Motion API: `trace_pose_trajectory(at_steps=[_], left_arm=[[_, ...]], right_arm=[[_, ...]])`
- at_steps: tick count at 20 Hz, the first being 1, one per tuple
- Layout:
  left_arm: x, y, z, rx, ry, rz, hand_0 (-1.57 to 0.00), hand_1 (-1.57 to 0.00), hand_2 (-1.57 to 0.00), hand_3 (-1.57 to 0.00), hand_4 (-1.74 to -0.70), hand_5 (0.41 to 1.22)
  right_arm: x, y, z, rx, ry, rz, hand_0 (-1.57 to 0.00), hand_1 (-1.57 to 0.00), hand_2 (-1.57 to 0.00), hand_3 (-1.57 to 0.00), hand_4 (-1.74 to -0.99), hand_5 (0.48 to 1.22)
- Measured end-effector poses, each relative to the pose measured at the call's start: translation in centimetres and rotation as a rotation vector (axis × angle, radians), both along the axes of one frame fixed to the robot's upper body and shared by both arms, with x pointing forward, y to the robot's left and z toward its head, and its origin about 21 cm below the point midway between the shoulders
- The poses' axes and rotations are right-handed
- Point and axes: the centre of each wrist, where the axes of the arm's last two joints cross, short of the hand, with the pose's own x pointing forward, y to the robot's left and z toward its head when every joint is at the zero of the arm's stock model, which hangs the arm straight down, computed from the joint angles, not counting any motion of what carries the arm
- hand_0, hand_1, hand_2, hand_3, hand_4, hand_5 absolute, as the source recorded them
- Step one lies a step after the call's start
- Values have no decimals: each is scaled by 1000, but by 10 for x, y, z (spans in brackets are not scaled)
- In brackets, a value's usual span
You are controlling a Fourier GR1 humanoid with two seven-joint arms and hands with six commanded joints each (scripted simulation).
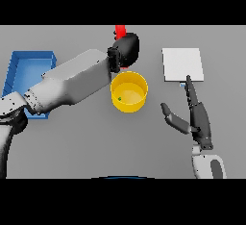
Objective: Pick up the red beaker and tilt it to pour out 1 green nut into yellow bowl. Pick up the yellow bowl and place it on the metallic measuring scale.
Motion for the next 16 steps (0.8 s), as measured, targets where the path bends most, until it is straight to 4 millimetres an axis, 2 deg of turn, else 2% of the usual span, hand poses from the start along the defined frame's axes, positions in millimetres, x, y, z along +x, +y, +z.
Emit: trace_pose_trajectory(at_steps=[2,5,7,10,11,13,16], left_arm=[[3,-10,24,22,-35,-13,-1571,-1571,-1571,-1570,-1729,1221],[21,-5,79,-15,-129,26,-1571,-1571,-1571,-1571,-1724,1221],[32,9,115,-109,-182,61,-1571,-1571,-1571,-1571,-1720,1221],[46,34,167,-329,-227,237,-1571,-1571,-1571,-1571,-1728,1221],[51,48,179,-423,-197,312,-1571,-1571,-1571,-1523,-1731,1221],[61,95,207,-709,-124,496,-1571,-1571,-1571,-1509,-1735,1221],[72,169,212,-1109,26,703,-1571,-1571,-1571,-1530,-1738,1221]], right_arm=[[-4,-3,-2,3,8,-7,1,1,1,1,-1138,565],[-2,-1,2,-16,-16,0,1,1,1,1,-1130,554],[-2,2,2,-2,-21,11,1,1,1,1,-1128,554],[-1,2,1,21,-14,36,1,1,1,1,-1104,563],[0,0,1,17,-15,27,1,1,1,1,-1102,572],[3,0,2,8,-24,47,1,1,1,1,-1105,578],[4,2,1,14,-18,67,1,1,1,1,-1121,588]])
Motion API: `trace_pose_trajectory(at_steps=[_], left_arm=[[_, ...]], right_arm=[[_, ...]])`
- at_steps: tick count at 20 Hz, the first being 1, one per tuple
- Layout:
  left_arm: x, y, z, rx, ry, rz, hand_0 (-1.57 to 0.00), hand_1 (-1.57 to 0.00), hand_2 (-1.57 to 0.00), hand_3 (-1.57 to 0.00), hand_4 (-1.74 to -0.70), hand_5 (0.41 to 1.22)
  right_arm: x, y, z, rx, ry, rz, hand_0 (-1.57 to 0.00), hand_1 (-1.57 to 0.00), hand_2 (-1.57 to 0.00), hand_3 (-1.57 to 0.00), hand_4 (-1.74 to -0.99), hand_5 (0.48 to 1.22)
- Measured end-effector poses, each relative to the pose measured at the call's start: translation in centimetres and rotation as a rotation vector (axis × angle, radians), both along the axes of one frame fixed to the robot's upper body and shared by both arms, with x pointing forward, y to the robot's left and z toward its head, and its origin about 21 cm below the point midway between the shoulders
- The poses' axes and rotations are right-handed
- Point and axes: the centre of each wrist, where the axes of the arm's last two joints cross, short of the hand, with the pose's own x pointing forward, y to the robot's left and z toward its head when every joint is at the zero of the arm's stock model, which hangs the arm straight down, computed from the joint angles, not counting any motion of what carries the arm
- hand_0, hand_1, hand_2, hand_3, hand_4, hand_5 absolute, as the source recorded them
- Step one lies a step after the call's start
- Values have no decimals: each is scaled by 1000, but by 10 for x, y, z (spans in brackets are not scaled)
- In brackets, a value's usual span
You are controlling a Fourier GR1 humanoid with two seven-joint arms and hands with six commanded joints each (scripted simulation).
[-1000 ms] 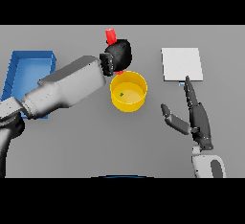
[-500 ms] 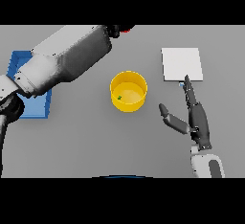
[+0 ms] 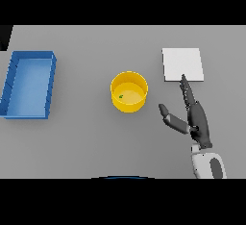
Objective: Pick up the red beaker and tilt it to pour out 1 green nut into yellow bowl. Pick up the yellow bowl and place it on the metallic measuring scale.
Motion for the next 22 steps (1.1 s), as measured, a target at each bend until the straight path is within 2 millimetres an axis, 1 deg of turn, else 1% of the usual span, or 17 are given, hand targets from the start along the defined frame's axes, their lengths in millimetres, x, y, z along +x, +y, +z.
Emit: trace_pose_trajectory(at_steps=[1,2,4,6,7,8,10,12,13,15,16,18,19,20,22], left_arm=[[2,19,-6,-107,18,31,-1571,-1571,-1571,-1538,-1738,1221],[2,42,-12,-226,22,79,-1571,-1571,-1571,-1545,-1739,1221],[2,81,-36,-390,27,161,-1571,-1571,-1571,-1554,-1740,1221],[1,105,-72,-487,34,315,-1571,-1571,-1571,-1560,-1740,1221],[-1,116,-92,-515,20,369,-1571,-1571,-1571,-1562,-1740,1221],[-3,125,-105,-589,9,400,-1571,-1571,-1571,-1564,-1740,1221],[-8,138,-126,-711,2,487,-1571,-1571,-1571,-1567,-1741,1221],[-16,151,-152,-801,15,582,-1571,-1571,-1571,-1568,-1741,1221],[-21,156,-163,-837,11,597,-1571,-1571,-1571,-1569,-1741,1221],[-35,163,-192,-886,23,625,-1571,-1571,-1571,-1570,-1741,1221],[-43,162,-208,-903,32,646,-1571,-1571,-1571,-1570,-1741,1221],[-61,163,-235,-955,38,648,-1571,-1571,-1571,-1570,-1741,1221],[-69,165,-245,-967,46,677,-1571,-1571,-1571,-1570,-1741,1186],[-75,161,-251,-984,49,677,-1571,-1571,-1571,-1571,-1741,1151],[-87,159,-258,-1006,48,687,-1571,-1571,-1571,-1571,-1741,1050]], right_arm=[[3,-3,1,-13,-1,-7,1,1,1,1,-1118,595],[3,-3,1,-11,-5,-3,1,1,1,1,-1125,601],[3,-2,1,-33,-6,-4,1,1,1,1,-1132,614],[4,1,-1,-42,1,5,1,1,1,1,-1138,626],[4,1,-1,-49,2,11,1,1,1,1,-1142,628],[4,0,1,-44,0,15,1,1,1,1,-1134,632],[5,1,3,-44,-10,23,1,1,1,1,-1138,648],[0,-1,-1,-43,7,24,1,1,1,1,-1129,659],[4,-1,2,-41,14,23,1,1,1,1,-1127,664],[4,-3,-3,-33,11,30,1,1,1,1,-1141,673],[1,1,-4,-38,-3,31,1,1,1,1,-1151,676],[3,-2,-2,-56,-15,27,1,1,1,1,-1166,676],[5,-1,-1,-63,-15,25,1,1,1,1,-1175,676],[-2,-3,-4,-63,-16,30,1,1,1,1,-1174,676],[-1,-7,-3,-58,-15,29,1,1,1,1,-1167,675]])
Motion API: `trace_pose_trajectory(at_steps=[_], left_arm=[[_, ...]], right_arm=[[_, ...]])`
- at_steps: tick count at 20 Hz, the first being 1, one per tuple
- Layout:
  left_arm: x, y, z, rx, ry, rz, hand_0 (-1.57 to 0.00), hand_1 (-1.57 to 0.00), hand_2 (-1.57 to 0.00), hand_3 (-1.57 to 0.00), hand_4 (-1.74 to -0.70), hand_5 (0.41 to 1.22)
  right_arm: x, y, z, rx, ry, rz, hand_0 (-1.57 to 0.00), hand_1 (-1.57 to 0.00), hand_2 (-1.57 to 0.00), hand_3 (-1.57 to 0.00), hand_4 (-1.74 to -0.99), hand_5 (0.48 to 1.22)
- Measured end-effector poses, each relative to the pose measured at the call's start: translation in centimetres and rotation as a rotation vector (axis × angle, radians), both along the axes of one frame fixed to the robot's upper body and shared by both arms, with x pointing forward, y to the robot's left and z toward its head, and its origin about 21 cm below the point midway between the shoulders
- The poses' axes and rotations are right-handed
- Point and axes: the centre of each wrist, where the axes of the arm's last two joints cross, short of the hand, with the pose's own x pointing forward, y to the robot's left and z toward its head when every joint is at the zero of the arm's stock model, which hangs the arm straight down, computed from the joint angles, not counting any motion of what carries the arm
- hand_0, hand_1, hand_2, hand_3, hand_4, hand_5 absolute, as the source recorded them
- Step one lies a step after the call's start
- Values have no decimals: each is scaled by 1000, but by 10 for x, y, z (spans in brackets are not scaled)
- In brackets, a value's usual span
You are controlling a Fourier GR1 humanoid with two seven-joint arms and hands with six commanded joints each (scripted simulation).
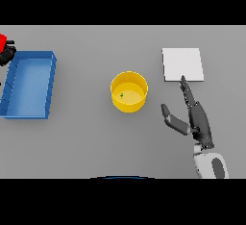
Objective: Pick up the red beaker and tilt it to pour out 1 green nut into yellow bowl. Pick up the yellow bowl and place it on the metallic measuring scale.
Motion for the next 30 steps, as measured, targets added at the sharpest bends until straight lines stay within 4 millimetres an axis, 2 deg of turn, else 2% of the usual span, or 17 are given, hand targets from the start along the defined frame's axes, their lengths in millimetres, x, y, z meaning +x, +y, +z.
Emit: trace_pose_trajectory(at_steps=[2,3,4,5,6,8,10,12,16,19,20,21,23,27,30], left_arm=[[-10,-3,-6,-10,21,32,-1571,-1571,-1571,-1571,-1741,925],[-12,-3,-5,-19,29,42,-1571,-1571,-1571,-1571,-1655,868],[-13,-2,-1,-30,50,57,-1571,-1571,-1526,-1525,-1521,818],[-16,-7,-2,-33,58,30,-1469,-1344,-1276,-1318,-1369,774],[-20,-8,1,-30,48,-39,-1175,-1075,-1021,-1055,-1232,737],[-27,-2,9,-83,76,-110,-751,-687,-653,-675,-1050,683],[-33,3,8,-100,133,-148,-481,-440,-418,-431,-915,651],[-33,2,9,-46,178,-166,-307,-281,-267,-276,-843,632],[-29,-3,-1,26,224,-160,-125,-115,-109,-112,-794,627],[-25,-5,4,36,165,-176,-64,-58,-55,-57,-778,633],[-26,-3,6,26,135,-180,-51,-46,-44,-45,-779,635],[-24,-9,7,14,116,-195,-40,-37,-35,-36,-784,644],[-30,-7,5,-25,77,-204,-25,-23,-22,-23,-793,657],[-30,-16,4,-51,62,-213,-10,-9,-8,-9,-802,678],[-33,-16,-2,-62,83,-205,-5,-4,-4,-4,-809,688]], right_arm=[[1,3,1,8,13,-3,1,1,1,1,-1157,671],[0,4,1,9,6,0,1,1,1,1,-1155,669],[-1,3,-1,12,10,4,1,1,1,1,-1155,670],[1,6,-2,18,21,1,1,1,1,1,-1153,670],[1,4,-2,19,19,0,1,1,1,1,-1151,670],[3,5,0,13,15,-2,1,1,1,1,-1150,671],[1,3,-1,14,7,3,1,1,1,1,-1155,670],[3,3,0,14,4,0,1,1,1,1,-1155,670],[1,4,1,-19,8,-16,1,1,1,1,-1157,665],[6,8,6,-35,15,-20,1,1,1,1,-1131,631],[5,8,6,-87,41,-42,1,1,1,1,-1115,638],[5,8,9,-117,32,-14,1,1,1,1,-1087,649],[15,6,12,-189,11,72,1,1,1,1,-1088,665],[40,11,33,-511,0,206,1,1,1,1,-1132,631],[57,19,48,-747,-81,312,1,1,1,1,-1150,630]])
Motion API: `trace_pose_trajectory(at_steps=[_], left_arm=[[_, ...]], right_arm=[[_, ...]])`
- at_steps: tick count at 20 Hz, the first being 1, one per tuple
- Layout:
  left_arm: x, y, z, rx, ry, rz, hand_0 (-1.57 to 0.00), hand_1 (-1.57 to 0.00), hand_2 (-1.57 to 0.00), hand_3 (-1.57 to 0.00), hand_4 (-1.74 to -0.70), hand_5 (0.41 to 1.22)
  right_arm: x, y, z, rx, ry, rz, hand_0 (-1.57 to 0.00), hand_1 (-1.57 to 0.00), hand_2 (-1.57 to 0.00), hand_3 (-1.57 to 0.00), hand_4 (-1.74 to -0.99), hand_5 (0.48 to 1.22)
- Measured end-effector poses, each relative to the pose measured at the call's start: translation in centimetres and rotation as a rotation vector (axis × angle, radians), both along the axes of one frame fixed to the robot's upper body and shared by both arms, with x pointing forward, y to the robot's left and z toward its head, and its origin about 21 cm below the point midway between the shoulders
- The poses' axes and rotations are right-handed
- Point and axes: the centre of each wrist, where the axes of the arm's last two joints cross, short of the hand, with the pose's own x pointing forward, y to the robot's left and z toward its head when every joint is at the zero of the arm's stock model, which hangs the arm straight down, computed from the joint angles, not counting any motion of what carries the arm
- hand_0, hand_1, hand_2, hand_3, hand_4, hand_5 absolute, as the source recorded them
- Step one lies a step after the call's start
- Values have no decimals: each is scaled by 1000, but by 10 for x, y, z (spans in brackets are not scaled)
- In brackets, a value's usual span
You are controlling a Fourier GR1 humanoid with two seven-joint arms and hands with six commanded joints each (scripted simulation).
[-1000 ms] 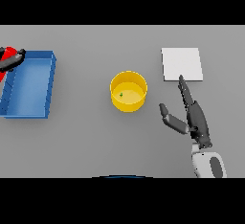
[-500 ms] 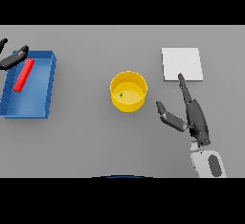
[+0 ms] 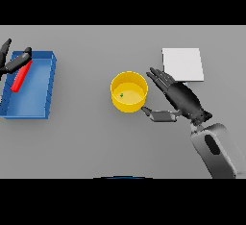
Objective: Pick up the red beaker and tilt it to pour out 1 green nut into yellow bowl. Pick up the yellow bowl and place it on the metallic measuring scale.
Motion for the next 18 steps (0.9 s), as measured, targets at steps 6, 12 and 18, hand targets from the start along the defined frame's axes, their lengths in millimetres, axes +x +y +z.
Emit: trace_pose_trajectory(at_steps=[6,12,18], left_arm=[[-2,3,0,-6,-4,-14,0,0,0,0,-805,691],[-3,9,4,4,-12,-8,1,1,1,1,-808,695],[-2,8,5,8,-8,-16,1,1,1,1,-805,702]], right_arm=[[24,24,6,-300,-35,244,1,1,1,1,-1161,643],[46,44,-1,-458,-5,373,1,1,1,1,-1155,646],[59,72,-3,-586,67,472,1,1,1,1,-1168,673]])
